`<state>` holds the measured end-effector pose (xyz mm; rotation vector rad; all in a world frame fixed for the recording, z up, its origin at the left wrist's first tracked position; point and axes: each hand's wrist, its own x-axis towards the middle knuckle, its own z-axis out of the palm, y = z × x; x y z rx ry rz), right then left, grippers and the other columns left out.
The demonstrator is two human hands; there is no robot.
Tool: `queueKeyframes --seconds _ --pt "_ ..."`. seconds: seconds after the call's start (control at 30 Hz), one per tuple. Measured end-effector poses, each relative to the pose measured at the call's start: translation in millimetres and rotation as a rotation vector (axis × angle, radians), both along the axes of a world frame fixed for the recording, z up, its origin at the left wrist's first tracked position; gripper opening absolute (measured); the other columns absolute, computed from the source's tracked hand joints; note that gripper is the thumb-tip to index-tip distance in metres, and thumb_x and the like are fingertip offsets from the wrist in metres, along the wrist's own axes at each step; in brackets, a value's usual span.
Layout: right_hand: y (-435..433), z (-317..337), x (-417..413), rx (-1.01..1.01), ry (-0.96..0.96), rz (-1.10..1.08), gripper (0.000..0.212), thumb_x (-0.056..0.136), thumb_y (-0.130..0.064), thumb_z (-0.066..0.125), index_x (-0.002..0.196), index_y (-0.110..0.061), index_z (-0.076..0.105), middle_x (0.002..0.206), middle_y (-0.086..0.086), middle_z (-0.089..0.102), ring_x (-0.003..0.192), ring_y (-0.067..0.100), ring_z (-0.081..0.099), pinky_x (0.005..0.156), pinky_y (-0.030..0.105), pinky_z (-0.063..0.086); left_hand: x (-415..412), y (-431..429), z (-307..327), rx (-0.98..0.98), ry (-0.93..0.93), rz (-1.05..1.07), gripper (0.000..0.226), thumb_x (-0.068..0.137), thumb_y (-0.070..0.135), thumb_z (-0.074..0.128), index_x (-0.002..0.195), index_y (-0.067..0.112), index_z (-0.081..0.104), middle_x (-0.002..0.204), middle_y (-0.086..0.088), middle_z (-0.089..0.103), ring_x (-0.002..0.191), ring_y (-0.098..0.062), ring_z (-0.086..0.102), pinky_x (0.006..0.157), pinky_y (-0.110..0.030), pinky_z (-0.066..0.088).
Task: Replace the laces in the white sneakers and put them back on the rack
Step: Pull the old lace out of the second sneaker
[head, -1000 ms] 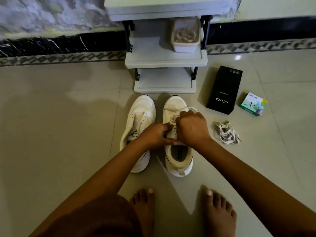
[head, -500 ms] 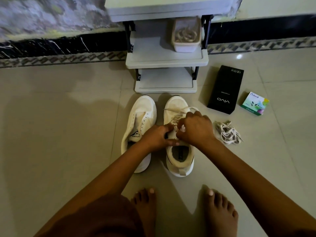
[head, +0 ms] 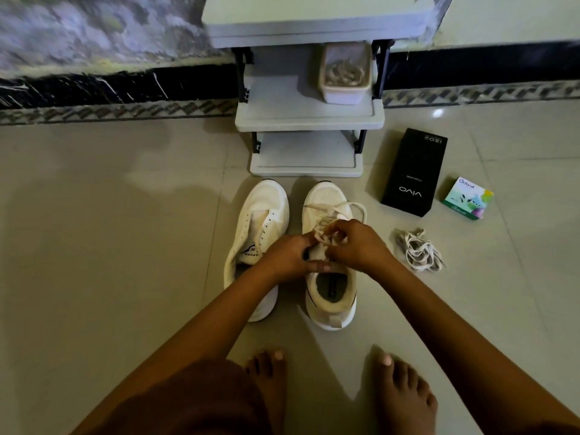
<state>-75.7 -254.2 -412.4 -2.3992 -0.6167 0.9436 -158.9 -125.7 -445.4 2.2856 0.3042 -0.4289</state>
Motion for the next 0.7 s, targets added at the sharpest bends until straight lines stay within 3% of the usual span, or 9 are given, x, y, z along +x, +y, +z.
queueKeyframes --seconds 0.1,0.23,0.3,0.4,0.47,0.53,0.63,0.7 --pt "-4 3 -1 -0.216 -0.41 0.209 0.037 0.084 -0.041 0.061 0.119 -0.029 0.061 0.118 0.001 0.056 0.107 0.02 0.053 0.08 0.03 0.043 0 0 1 -0.012 -0.008 -0.001 0.058 0.079 0.043 0.071 0.13 0.023 0.053 0.121 -0.003 0.063 0.106 -0.018 0.059 0.086 -0.026 0.045" --pt "-2 3 -6 -0.253 -0.74 0.386 0.029 0.091 -0.036 0.051 0.11 -0.021 0.066 0.113 0.003 0.058 0.105 0.022 0.052 0.081 0.031 0.039 0 -2 3 -0.007 0.013 -0.001 0.06 0.08 0.042 0.071 0.133 0.022 0.049 0.121 -0.006 0.063 0.107 -0.021 0.058 0.087 -0.028 0.045" --pt "1 3 -8 -0.183 -0.633 0.342 0.023 0.087 -0.034 0.059 0.101 -0.017 0.066 0.103 0.002 0.059 0.097 0.022 0.054 0.077 0.028 0.039 1 -2 5 0.012 0.026 -0.011 0.06 0.08 0.042 0.07 0.132 0.022 0.049 0.115 -0.007 0.064 0.101 -0.021 0.059 0.08 -0.027 0.045" --pt "4 15 -6 0.23 0.023 -0.16 0.008 0.087 -0.019 0.064 0.08 -0.017 0.064 0.075 -0.003 0.058 0.079 0.019 0.059 0.064 0.022 0.045 2 -1 7 0.043 0.026 -0.03 0.059 0.081 0.04 0.069 0.132 0.02 0.049 0.108 -0.009 0.063 0.089 -0.019 0.057 0.069 -0.022 0.037" --pt "4 14 -7 0.371 0.215 -0.312 0.006 0.088 -0.015 0.063 0.085 -0.011 0.067 0.079 0.002 0.063 0.079 0.018 0.061 0.061 0.019 0.048 1 -1 7 0.025 0.016 -0.023 0.061 0.081 0.04 0.069 0.135 0.02 0.047 0.113 -0.009 0.062 0.095 -0.019 0.057 0.074 -0.023 0.04" --pt "1 10 -8 0.342 0.181 -0.239 0.013 0.086 -0.016 0.066 0.098 -0.012 0.066 0.093 0.0 0.062 0.086 0.016 0.06 0.063 0.017 0.047 1 -1 5 0.004 0.023 -0.002 0.058 0.08 0.04 0.07 0.131 0.02 0.051 0.117 -0.008 0.062 0.103 -0.021 0.058 0.082 -0.026 0.044" --pt "-4 3 -4 -0.024 -0.18 0.073 0.039 0.082 -0.026 0.069 0.12 -0.022 0.061 0.115 0.002 0.055 0.104 0.019 0.054 0.08 0.028 0.044 1 -1 4 -0.025 0.036 0.021 0.053 0.079 0.039 0.072 0.125 0.02 0.056 0.12 -0.004 0.063 0.107 -0.019 0.058 0.088 -0.027 0.046" --pt "-8 4 -3 -0.186 -0.421 0.191 0.033 0.084 -0.034 0.063 0.117 -0.027 0.063 0.119 0.003 0.055 0.108 0.022 0.052 0.082 0.031 0.041 0 -2 5 -0.039 0.025 0.028 0.055 0.079 0.038 0.072 0.127 0.02 0.055 0.123 -0.003 0.062 0.111 -0.018 0.057 0.091 -0.026 0.045"
